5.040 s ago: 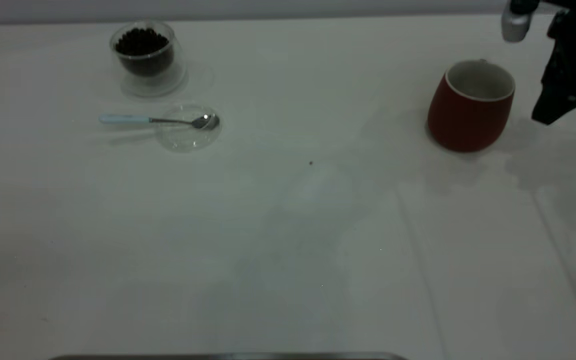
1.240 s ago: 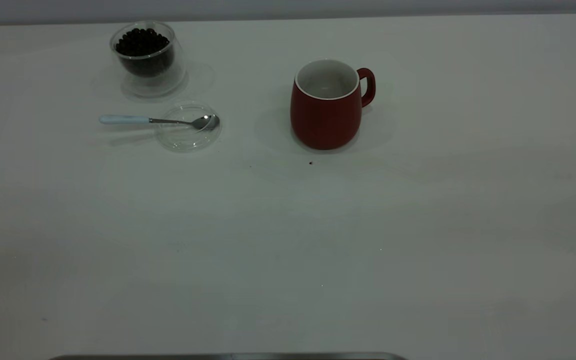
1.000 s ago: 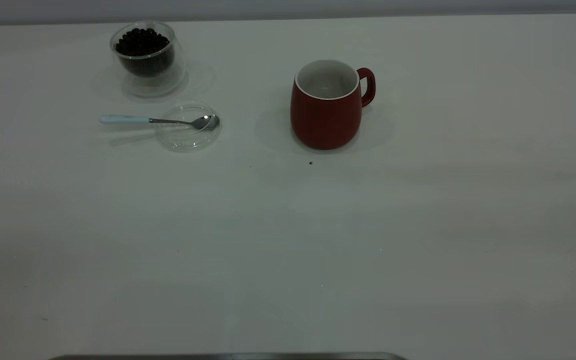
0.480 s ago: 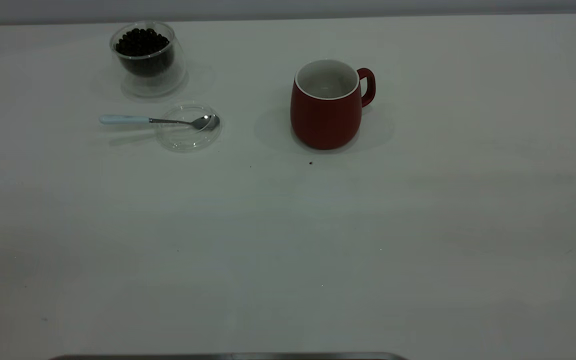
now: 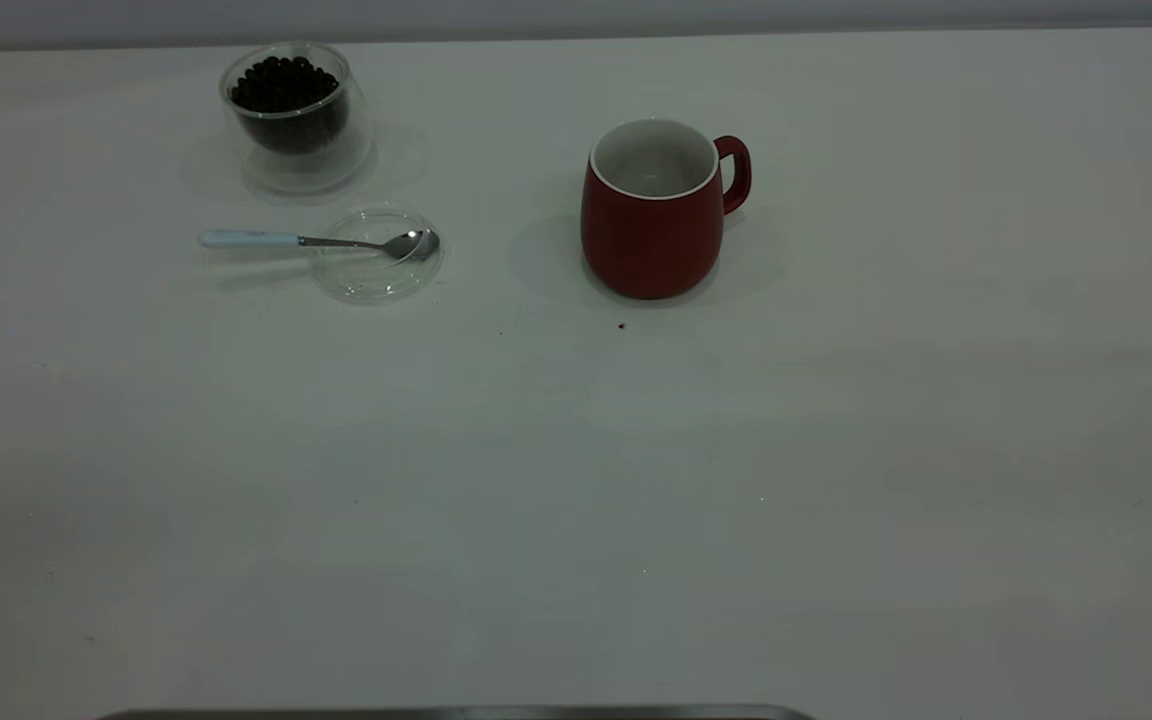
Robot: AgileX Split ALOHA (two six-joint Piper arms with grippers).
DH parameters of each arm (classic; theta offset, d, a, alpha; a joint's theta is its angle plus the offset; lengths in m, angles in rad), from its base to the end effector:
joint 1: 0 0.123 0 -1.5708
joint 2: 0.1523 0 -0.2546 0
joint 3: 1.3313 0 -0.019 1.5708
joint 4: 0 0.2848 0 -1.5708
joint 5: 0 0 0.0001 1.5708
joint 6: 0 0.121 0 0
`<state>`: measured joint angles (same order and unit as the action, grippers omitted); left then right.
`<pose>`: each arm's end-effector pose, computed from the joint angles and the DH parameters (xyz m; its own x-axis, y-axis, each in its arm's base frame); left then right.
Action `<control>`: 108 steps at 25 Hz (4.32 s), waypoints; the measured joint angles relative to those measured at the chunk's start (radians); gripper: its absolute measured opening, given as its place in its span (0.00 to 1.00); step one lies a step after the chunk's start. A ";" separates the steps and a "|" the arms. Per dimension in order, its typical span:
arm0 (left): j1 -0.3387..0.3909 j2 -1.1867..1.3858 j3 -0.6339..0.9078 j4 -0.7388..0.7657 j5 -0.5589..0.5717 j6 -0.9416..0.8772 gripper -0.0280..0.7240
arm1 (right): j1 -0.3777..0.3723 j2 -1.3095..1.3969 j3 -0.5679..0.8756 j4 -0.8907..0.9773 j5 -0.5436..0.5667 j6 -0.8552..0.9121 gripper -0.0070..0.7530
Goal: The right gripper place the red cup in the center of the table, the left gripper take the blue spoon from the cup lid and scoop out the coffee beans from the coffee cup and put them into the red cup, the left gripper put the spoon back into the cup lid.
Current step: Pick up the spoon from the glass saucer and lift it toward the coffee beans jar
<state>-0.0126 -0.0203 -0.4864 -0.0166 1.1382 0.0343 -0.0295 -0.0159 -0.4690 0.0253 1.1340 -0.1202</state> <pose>0.0764 -0.0028 0.2689 -0.5168 0.0338 -0.8554 0.0396 0.9991 0.0156 0.0793 0.0004 0.2633 -0.5304 -0.0936 -0.8426 -0.0481 0.9956 -0.0803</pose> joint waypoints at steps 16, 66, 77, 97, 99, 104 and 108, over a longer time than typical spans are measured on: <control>0.000 0.000 0.000 0.001 0.000 0.000 0.82 | 0.000 0.000 0.000 0.000 0.000 -0.003 0.78; 0.403 1.997 -0.788 -0.821 -0.122 0.661 0.82 | 0.000 0.000 0.000 0.003 0.000 -0.003 0.78; 0.407 2.278 -0.789 -1.053 -0.222 0.885 0.82 | 0.000 0.000 0.000 0.003 0.000 -0.004 0.76; 0.402 2.518 -0.800 -1.318 -0.232 1.169 0.82 | 0.000 0.000 0.000 0.003 0.000 -0.004 0.76; 0.391 2.519 -0.812 -1.320 -0.232 1.170 0.82 | 0.000 0.000 0.000 0.003 0.000 -0.004 0.76; 0.344 2.541 -0.858 -1.322 -0.214 1.167 0.82 | 0.000 0.000 0.000 0.003 0.000 -0.004 0.76; 0.299 2.580 -0.899 -1.323 -0.217 1.151 0.82 | 0.000 0.000 0.000 0.003 0.000 -0.004 0.76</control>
<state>0.2859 2.5601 -1.3851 -1.3394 0.9213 1.1848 -0.0295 -0.0159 -0.4690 0.0283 1.1340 -0.1243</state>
